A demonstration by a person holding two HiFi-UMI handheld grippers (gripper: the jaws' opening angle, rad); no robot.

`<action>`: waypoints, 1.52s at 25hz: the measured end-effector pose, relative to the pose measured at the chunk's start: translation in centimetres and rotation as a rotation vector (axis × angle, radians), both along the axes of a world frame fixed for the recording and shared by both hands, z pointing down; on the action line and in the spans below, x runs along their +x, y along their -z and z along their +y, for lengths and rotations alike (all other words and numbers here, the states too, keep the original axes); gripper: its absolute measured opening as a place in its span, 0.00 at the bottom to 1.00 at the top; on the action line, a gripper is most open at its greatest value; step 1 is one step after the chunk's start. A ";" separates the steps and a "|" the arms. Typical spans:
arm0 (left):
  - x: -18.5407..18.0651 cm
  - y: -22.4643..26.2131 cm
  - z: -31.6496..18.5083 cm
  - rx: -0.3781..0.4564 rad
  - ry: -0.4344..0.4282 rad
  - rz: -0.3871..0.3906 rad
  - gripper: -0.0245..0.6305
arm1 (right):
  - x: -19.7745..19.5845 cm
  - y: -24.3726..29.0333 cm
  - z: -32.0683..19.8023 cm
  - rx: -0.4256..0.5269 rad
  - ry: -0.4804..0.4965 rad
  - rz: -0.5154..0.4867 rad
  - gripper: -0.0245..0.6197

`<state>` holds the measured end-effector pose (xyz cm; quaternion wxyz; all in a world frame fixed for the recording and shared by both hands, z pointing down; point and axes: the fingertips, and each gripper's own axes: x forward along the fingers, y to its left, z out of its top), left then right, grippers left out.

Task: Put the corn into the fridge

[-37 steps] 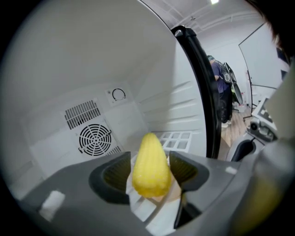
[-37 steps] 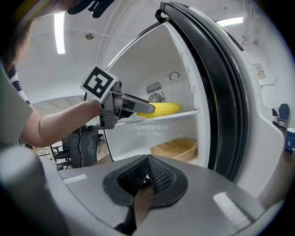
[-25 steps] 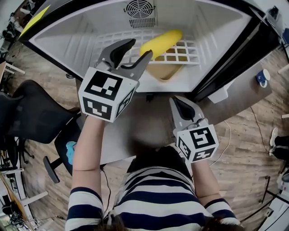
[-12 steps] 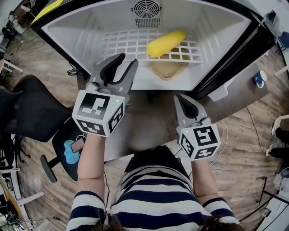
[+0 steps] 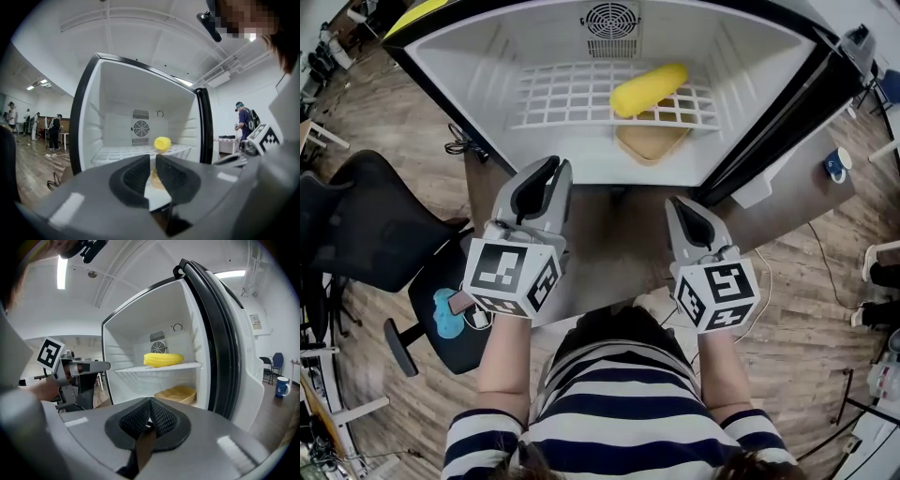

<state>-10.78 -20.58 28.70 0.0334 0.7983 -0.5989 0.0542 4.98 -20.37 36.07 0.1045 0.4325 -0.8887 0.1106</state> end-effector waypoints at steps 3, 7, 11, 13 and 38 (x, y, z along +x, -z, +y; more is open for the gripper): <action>-0.7 -0.9 0.9 -0.014 0.020 0.016 0.04 | 0.1 -0.1 0.1 -0.003 -0.008 0.001 0.03; -1.8 -2.2 2.0 -0.036 0.057 0.033 0.04 | 0.0 -0.1 0.3 -0.008 -0.014 -0.004 0.03; -2.7 -3.7 3.1 -0.065 0.077 0.037 0.04 | -0.3 -0.3 0.6 -0.013 -0.013 -0.003 0.03; -2.9 -4.4 3.7 -0.081 0.085 0.034 0.04 | -0.6 -0.4 0.8 -0.016 -0.011 -0.004 0.03; -5.0 -7.5 6.4 -0.180 0.082 0.012 0.04 | -1.9 -0.3 2.4 -0.026 -0.036 0.003 0.02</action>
